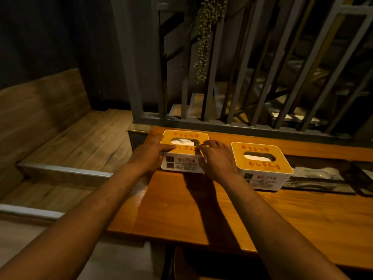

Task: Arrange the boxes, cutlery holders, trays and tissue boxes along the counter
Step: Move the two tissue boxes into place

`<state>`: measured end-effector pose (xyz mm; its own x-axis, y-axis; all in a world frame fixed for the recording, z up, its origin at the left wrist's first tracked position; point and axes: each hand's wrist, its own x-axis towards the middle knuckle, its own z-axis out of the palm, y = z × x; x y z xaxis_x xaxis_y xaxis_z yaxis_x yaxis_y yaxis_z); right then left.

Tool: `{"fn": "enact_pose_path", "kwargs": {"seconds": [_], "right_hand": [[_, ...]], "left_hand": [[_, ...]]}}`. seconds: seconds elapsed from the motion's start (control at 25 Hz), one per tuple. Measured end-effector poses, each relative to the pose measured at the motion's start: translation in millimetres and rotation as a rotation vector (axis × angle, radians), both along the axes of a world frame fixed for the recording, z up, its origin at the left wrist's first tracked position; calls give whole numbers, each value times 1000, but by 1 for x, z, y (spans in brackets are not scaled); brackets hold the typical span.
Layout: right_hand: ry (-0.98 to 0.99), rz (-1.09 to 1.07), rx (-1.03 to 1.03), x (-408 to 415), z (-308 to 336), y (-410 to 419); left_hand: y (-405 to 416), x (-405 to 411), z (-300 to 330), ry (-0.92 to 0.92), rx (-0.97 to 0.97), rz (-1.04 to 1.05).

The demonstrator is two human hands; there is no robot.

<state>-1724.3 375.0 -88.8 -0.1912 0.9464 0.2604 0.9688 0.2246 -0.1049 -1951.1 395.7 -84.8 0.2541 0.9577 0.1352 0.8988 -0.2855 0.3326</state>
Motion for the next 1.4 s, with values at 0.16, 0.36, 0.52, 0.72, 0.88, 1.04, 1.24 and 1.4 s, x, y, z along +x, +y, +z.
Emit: {"fn": "enact_pose_path", "kwargs": {"seconds": [0.16,0.36,0.52,0.72,0.88,1.04,1.24,1.4], "right_hand": [[26,-84,10,-7,-9,3],[-96,-210,-53,-3,-3,36],[-194,-240,-148,-3,4,80],[-209,-270,-238,-1,-2,142],[-224,-308,-276,0,-2,178],[-215,-315,-284,6,-6,198],[-205,-312,-334,7,-2,200],[-133,-241,-376,19,22,187]], "left_hand": [[20,11,-9,10,120,-9],[49,41,-25,-96,182,42],[92,55,-28,-63,189,80],[154,61,-36,-17,146,116],[192,67,-41,-10,148,105],[214,73,-46,-17,165,90],[211,75,-40,103,140,82],[179,76,-15,196,143,61]]}}
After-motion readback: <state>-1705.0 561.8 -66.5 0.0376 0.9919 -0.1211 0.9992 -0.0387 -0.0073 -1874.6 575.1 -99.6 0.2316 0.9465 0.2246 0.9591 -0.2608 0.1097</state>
